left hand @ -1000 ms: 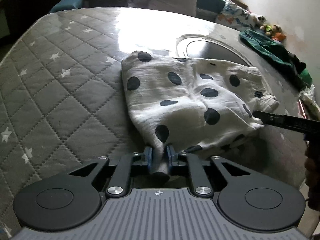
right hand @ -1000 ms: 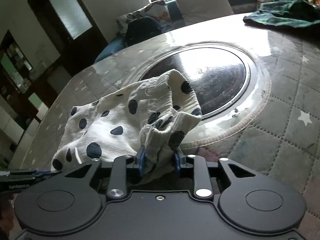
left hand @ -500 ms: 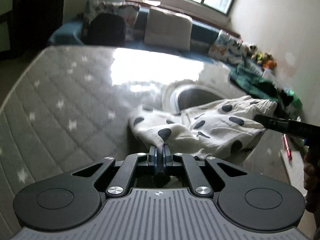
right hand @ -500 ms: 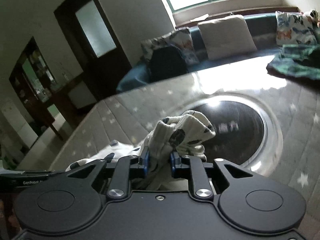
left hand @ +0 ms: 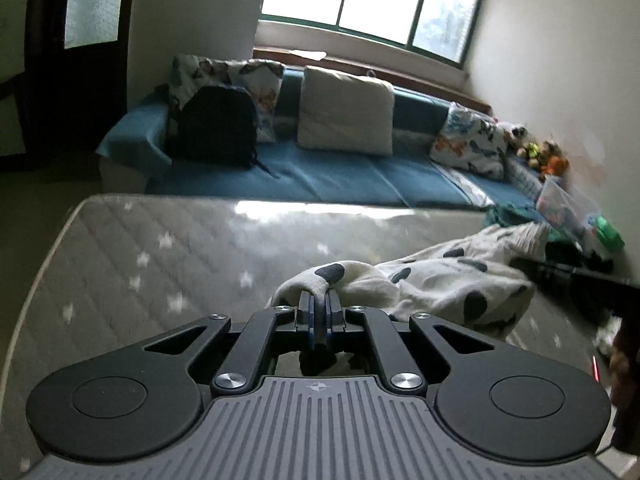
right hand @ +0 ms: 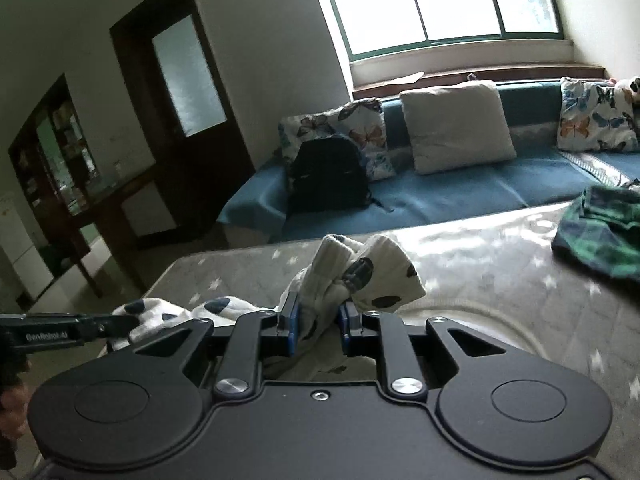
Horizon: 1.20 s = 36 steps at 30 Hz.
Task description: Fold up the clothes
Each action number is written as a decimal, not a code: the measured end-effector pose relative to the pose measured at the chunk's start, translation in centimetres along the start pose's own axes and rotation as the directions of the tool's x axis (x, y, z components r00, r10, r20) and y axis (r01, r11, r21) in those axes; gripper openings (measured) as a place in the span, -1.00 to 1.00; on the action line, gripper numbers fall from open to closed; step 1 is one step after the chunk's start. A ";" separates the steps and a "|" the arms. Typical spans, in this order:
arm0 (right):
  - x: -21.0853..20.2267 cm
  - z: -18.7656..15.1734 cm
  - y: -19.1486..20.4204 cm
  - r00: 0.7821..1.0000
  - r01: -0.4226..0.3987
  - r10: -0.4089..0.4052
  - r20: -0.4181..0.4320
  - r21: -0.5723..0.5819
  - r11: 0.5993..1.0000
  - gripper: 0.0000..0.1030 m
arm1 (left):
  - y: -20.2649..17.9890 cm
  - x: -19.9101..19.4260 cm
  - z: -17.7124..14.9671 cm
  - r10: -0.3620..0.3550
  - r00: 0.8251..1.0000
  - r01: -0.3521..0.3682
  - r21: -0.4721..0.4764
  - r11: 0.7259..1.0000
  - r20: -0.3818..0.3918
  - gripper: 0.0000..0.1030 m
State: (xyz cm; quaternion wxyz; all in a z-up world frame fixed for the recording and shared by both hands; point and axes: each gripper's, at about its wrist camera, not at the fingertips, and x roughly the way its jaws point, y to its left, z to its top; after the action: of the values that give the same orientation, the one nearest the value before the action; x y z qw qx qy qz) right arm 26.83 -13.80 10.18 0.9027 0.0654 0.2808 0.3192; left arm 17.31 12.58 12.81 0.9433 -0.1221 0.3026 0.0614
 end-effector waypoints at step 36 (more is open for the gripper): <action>10.7 -7.3 0.5 0.964 0.175 -0.208 -0.167 -0.193 0.966 0.17 | 2.7 10.3 -8.2 0.184 0.982 -0.179 0.093 0.979 -0.044 -0.29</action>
State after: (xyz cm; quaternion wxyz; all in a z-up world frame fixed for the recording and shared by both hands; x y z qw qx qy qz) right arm 29.38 -7.34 -0.75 0.9016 -0.0723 0.3393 0.2585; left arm 20.61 13.38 -0.16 0.9300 -0.0536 0.3395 0.1305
